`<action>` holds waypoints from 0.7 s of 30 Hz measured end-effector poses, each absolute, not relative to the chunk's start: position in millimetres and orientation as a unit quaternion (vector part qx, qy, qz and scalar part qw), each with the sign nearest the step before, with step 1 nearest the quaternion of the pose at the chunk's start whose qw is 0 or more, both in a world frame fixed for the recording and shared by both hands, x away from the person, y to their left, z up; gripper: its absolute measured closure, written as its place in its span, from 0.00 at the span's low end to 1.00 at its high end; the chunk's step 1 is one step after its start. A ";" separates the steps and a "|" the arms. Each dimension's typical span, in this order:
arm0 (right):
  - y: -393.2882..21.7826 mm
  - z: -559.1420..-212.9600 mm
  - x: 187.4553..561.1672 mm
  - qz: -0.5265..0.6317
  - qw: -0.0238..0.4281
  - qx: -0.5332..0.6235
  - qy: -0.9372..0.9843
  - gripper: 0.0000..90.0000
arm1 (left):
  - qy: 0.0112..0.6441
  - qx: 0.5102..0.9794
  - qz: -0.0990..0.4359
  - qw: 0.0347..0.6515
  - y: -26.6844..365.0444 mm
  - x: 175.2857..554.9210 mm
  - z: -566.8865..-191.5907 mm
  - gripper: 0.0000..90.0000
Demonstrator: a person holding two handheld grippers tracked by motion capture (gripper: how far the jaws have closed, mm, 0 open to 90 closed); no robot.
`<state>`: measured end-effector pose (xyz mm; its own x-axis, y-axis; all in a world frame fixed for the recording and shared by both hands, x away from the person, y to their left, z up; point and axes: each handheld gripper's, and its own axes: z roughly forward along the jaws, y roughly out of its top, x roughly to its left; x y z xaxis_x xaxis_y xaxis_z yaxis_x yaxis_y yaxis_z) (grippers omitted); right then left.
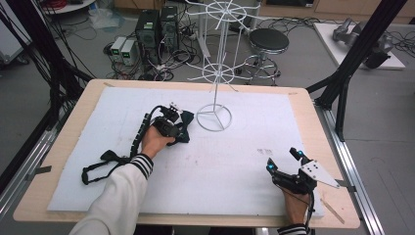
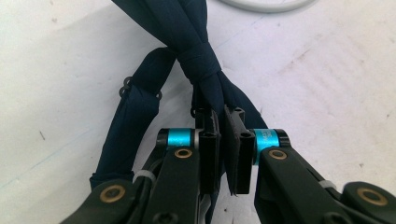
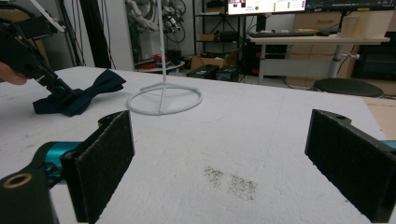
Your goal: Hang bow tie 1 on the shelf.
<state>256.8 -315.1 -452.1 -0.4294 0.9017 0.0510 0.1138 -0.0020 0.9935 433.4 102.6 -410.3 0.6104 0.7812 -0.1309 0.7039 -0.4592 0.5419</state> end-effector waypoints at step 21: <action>-315.1 -452.1 257.1 0.575 0.344 0.408 0.620 0.08 | 0.439 0.816 0.115 0.359 117.3 426.1 -386.8 0.94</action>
<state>257.1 -315.1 -452.1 -0.4301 0.9018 0.0418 0.1106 0.0066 0.9938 426.1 117.3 -386.8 0.5888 0.7980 -0.1286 0.6333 -0.3566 0.6868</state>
